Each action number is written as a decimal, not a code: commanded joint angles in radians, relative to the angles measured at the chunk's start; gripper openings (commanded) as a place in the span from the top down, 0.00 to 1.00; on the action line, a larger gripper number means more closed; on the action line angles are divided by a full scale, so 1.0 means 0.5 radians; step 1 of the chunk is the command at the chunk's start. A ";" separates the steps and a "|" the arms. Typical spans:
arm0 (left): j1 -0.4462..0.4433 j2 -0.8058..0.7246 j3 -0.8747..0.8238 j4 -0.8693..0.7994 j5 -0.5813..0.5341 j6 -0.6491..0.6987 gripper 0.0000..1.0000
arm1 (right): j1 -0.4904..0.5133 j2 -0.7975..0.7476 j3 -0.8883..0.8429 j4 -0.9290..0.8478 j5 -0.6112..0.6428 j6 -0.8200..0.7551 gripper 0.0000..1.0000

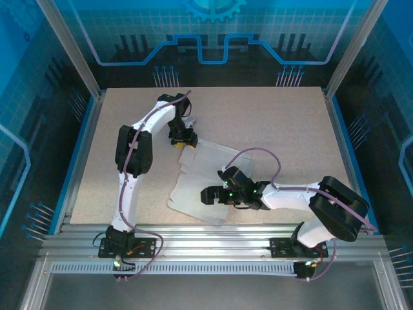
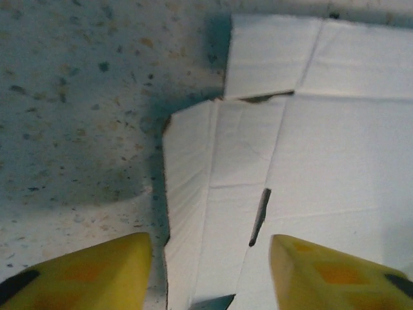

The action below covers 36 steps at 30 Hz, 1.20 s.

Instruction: Fold the paper box

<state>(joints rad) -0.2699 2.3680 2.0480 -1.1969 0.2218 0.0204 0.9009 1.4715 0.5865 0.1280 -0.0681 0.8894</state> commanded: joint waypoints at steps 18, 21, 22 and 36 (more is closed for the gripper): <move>0.073 -0.324 -0.444 0.286 0.359 -0.302 0.67 | -0.400 -0.027 0.512 -0.834 -0.169 -0.753 0.00; 0.077 -0.512 -0.642 0.500 0.369 -0.416 0.64 | -0.302 -0.156 0.575 -0.917 -0.055 -0.747 0.00; 0.077 -0.589 -0.706 0.578 0.377 -0.445 0.61 | -0.263 -0.199 0.576 -0.917 0.014 -0.737 0.00; 0.077 -1.515 -1.444 1.227 0.496 -0.658 0.01 | -0.074 -1.025 -0.030 -0.383 0.605 -0.451 0.00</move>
<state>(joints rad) -0.2382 1.6394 1.3712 -0.6750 0.4057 -0.2741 0.8791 1.0306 0.6510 -0.1467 0.1745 0.6159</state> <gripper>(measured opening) 0.975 0.999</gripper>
